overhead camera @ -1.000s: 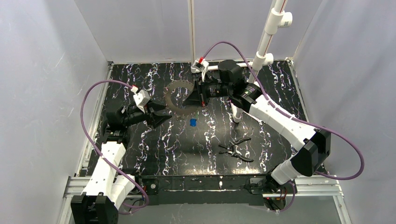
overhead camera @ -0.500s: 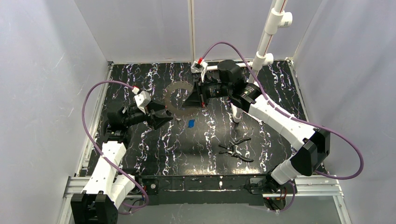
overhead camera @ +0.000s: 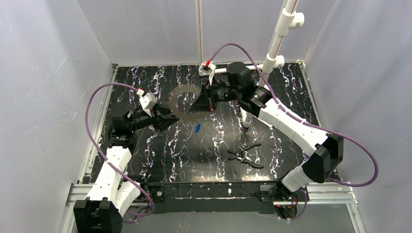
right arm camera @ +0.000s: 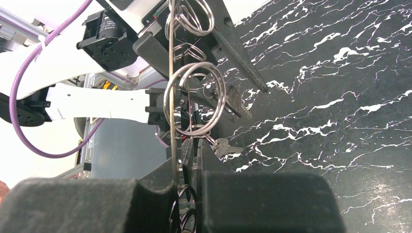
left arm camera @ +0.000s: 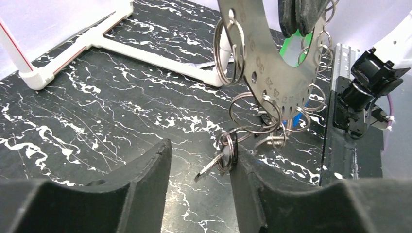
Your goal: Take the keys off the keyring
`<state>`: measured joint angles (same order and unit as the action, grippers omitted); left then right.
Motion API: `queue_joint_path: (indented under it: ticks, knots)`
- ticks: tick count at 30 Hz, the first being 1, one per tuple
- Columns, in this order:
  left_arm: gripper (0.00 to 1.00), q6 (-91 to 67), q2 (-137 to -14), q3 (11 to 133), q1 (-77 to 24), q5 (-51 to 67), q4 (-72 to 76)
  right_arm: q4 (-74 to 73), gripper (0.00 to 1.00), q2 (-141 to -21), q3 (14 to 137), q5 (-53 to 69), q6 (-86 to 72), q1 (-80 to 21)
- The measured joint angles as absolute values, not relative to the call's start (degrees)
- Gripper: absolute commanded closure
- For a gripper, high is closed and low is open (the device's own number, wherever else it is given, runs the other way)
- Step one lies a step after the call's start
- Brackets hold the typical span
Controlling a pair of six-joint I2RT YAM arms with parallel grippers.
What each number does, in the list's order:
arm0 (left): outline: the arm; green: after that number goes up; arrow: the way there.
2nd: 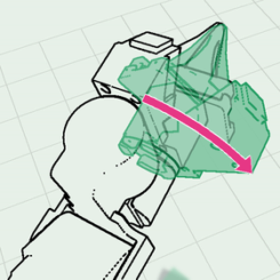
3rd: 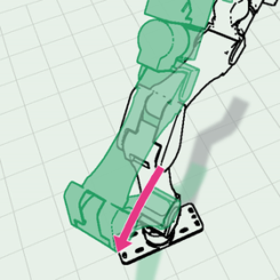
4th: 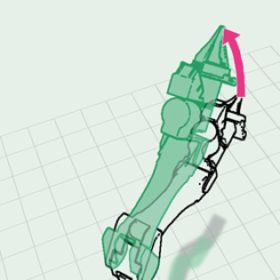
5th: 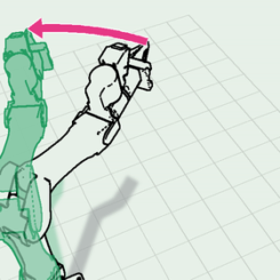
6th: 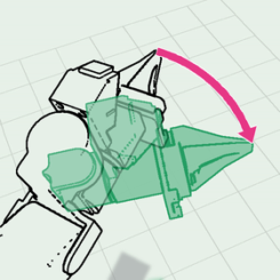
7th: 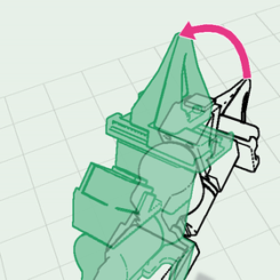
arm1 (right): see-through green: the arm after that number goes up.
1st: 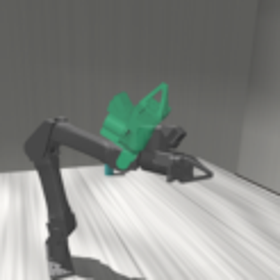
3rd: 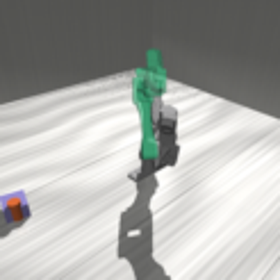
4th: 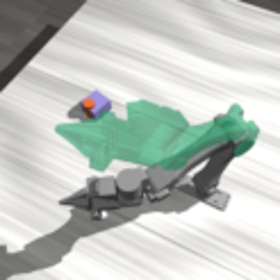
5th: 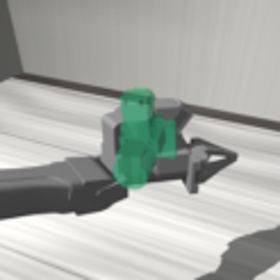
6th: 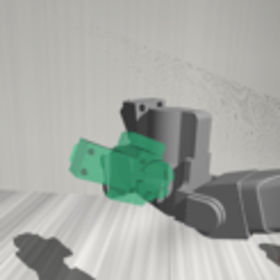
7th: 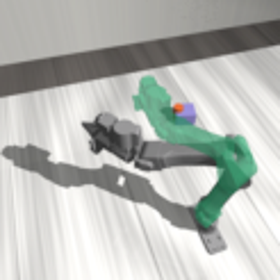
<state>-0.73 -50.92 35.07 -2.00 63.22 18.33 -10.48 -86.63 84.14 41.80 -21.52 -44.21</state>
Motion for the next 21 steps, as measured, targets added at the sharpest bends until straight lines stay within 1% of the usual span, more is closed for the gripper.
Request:
queue_joint_path:
  ticks: [3, 4, 6, 12, 21]
  knots:
    - [0.77, -1.8, -50.9, 35.0, -2.0, 62.7, 19.0, -10.1, 0.99, -86.6, 84.1, 41.8, -22.1, -44.2]
    - [0.8, -2.1, -50.9, 35.0, -2.0, 62.7, 19.3, -10.0, 0.99, -86.6, 84.1, 41.8, -22.3, -44.2]
    - [0.83, -2.7, -50.8, 34.9, -2.0, 62.8, 19.7, -10.0, 0.99, -86.6, 84.1, 41.7, -22.5, -44.2]
    - [1.0, -3.9, -49.4, 33.3, -2.0, 63.0, 20.2, -10.0, 0.99, -86.6, 84.1, 40.7, -24.4, -43.4]
    - [1.0, -6.6, -46.3, 32.2, -2.0, 62.1, 20.7, -8.8, 0.99, -86.6, 83.6, 40.5, -27.6, -42.1]
